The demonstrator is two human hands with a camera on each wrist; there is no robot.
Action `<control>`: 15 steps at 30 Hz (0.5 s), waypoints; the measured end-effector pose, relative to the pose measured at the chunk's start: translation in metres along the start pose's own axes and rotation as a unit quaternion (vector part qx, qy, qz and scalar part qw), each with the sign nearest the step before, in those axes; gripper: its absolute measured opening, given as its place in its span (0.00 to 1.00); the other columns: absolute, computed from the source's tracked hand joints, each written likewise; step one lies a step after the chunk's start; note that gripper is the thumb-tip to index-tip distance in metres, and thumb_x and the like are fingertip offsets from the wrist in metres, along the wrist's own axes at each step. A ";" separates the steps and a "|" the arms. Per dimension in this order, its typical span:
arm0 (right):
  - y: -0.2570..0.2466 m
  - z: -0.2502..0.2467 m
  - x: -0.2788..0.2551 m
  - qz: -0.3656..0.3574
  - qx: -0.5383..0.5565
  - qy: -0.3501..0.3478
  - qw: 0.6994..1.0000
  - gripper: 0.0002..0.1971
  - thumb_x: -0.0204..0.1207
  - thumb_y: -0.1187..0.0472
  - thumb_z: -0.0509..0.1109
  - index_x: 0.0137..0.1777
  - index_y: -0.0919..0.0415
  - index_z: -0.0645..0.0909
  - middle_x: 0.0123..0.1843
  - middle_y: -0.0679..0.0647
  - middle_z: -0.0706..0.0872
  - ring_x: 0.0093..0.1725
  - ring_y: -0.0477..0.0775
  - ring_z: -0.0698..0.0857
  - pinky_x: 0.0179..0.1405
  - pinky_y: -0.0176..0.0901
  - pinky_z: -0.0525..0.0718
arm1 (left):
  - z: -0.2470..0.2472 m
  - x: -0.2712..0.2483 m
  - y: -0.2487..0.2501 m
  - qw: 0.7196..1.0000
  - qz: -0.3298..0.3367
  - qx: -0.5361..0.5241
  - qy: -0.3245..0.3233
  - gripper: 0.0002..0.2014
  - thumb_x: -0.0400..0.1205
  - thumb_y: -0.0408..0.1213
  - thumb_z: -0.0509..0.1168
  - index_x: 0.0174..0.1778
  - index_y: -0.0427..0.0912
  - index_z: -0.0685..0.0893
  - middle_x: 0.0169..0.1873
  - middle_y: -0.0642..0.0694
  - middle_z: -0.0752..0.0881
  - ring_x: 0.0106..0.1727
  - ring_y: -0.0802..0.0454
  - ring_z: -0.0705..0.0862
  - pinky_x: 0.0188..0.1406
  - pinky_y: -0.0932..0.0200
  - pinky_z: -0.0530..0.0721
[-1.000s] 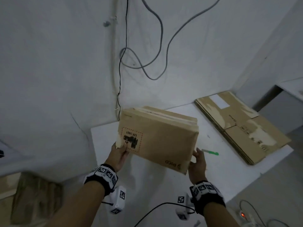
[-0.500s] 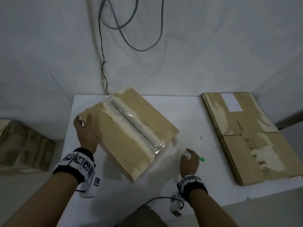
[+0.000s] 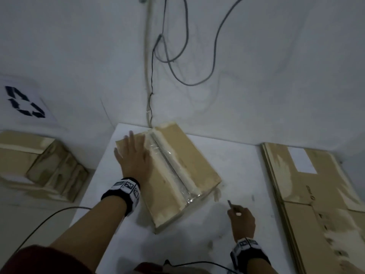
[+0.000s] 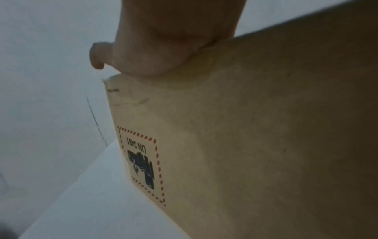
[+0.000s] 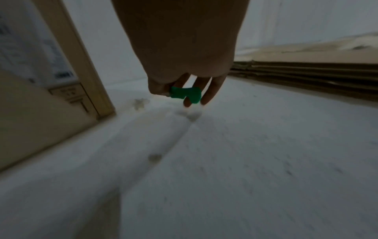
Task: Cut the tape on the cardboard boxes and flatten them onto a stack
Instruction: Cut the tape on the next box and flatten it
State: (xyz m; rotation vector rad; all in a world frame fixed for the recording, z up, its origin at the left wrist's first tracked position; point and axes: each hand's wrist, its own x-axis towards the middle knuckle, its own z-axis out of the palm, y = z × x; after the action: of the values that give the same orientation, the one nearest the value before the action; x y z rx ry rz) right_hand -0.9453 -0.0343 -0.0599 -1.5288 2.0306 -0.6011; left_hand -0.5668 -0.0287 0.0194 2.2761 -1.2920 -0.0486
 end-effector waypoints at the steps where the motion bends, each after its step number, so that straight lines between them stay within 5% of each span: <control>1: -0.014 -0.003 0.007 -0.014 0.044 0.014 0.999 0.09 0.76 0.62 0.75 0.55 0.59 0.88 0.52 0.62 0.87 0.49 0.61 0.85 0.51 0.51 0.85 | -0.001 0.000 0.001 1.000 0.016 0.011 -0.016 0.26 0.88 0.48 0.49 0.84 0.55 0.56 0.85 0.47 0.45 0.86 0.46 0.44 0.79 0.34 0.39; 4: -0.067 -0.013 0.034 -0.073 0.126 0.068 0.987 0.08 0.73 0.56 0.73 0.50 0.56 0.86 0.45 0.60 0.87 0.41 0.62 0.86 0.41 0.59 0.89 | -0.007 0.001 0.003 0.995 0.065 0.013 -0.068 0.24 0.89 0.49 0.48 0.82 0.57 0.61 0.85 0.49 0.49 0.86 0.49 0.43 0.79 0.35 0.38; 7: -0.139 -0.024 0.052 -0.137 0.185 0.073 0.970 0.08 0.74 0.55 0.74 0.47 0.59 0.86 0.42 0.55 0.87 0.41 0.56 0.87 0.43 0.58 0.88 | -0.011 0.000 0.004 0.989 0.093 0.039 -0.109 0.23 0.89 0.49 0.44 0.81 0.58 0.64 0.84 0.50 0.57 0.85 0.48 0.51 0.80 0.36 0.42; 11: -0.230 -0.014 0.049 -0.205 0.200 -0.042 0.957 0.08 0.76 0.60 0.76 0.39 0.64 0.85 0.37 0.55 0.86 0.30 0.49 0.83 0.26 0.40 0.83 | -0.014 0.002 0.000 0.991 0.074 0.015 -0.106 0.23 0.87 0.49 0.46 0.78 0.58 0.70 0.82 0.51 0.63 0.84 0.50 0.56 0.79 0.40 0.44; 15: -0.287 0.035 0.033 -0.236 0.133 -0.153 0.950 0.12 0.75 0.55 0.78 0.38 0.63 0.86 0.30 0.54 0.85 0.23 0.46 0.83 0.25 0.33 0.79 | -0.016 0.003 0.003 0.992 0.064 -0.002 -0.109 0.25 0.85 0.51 0.45 0.78 0.57 0.70 0.82 0.52 0.63 0.84 0.51 0.57 0.80 0.41 0.43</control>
State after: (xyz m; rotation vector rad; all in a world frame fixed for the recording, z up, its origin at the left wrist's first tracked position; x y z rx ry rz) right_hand -0.7205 -0.1431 0.0887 -1.8165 1.2979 -0.7286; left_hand -0.5626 -0.0258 0.0353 2.2281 -1.5445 -0.2606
